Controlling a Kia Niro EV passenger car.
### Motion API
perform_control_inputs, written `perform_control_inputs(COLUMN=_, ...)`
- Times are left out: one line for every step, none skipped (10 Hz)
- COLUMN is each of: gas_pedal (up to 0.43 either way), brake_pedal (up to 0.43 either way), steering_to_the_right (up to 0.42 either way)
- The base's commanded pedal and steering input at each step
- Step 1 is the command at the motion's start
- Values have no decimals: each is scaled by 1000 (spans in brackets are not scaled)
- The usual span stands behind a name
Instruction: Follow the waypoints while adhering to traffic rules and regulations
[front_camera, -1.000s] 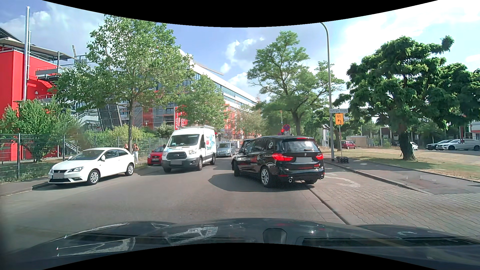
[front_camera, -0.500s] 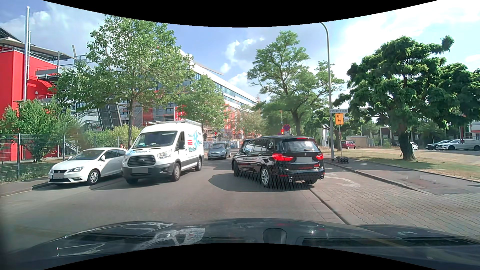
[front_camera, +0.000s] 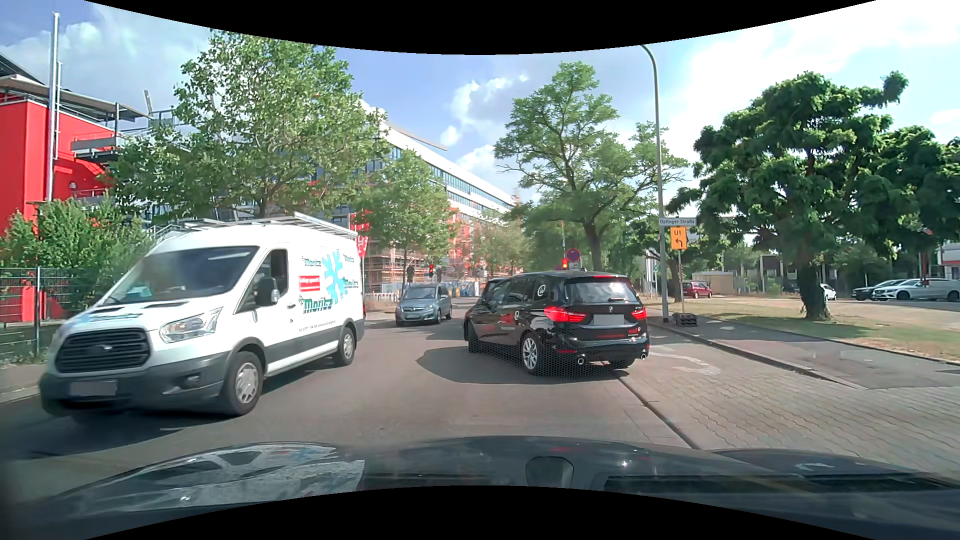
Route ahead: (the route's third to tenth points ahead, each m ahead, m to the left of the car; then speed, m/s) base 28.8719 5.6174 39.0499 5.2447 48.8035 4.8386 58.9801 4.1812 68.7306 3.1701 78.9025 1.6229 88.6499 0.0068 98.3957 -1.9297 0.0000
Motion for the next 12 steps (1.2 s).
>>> perform_control_inputs(gas_pedal=0, brake_pedal=323, steering_to_the_right=-4)
perform_control_inputs(gas_pedal=0, brake_pedal=323, steering_to_the_right=-4)
perform_control_inputs(gas_pedal=0, brake_pedal=323, steering_to_the_right=-4)
perform_control_inputs(gas_pedal=0, brake_pedal=323, steering_to_the_right=-4)
perform_control_inputs(gas_pedal=0, brake_pedal=317, steering_to_the_right=-4)
perform_control_inputs(gas_pedal=0, brake_pedal=323, steering_to_the_right=-4)
perform_control_inputs(gas_pedal=0, brake_pedal=323, steering_to_the_right=-4)
perform_control_inputs(gas_pedal=0, brake_pedal=323, steering_to_the_right=-4)
perform_control_inputs(gas_pedal=0, brake_pedal=323, steering_to_the_right=-4)
perform_control_inputs(gas_pedal=0, brake_pedal=323, steering_to_the_right=-4)
perform_control_inputs(gas_pedal=0, brake_pedal=317, steering_to_the_right=-4)
perform_control_inputs(gas_pedal=0, brake_pedal=323, steering_to_the_right=-4)
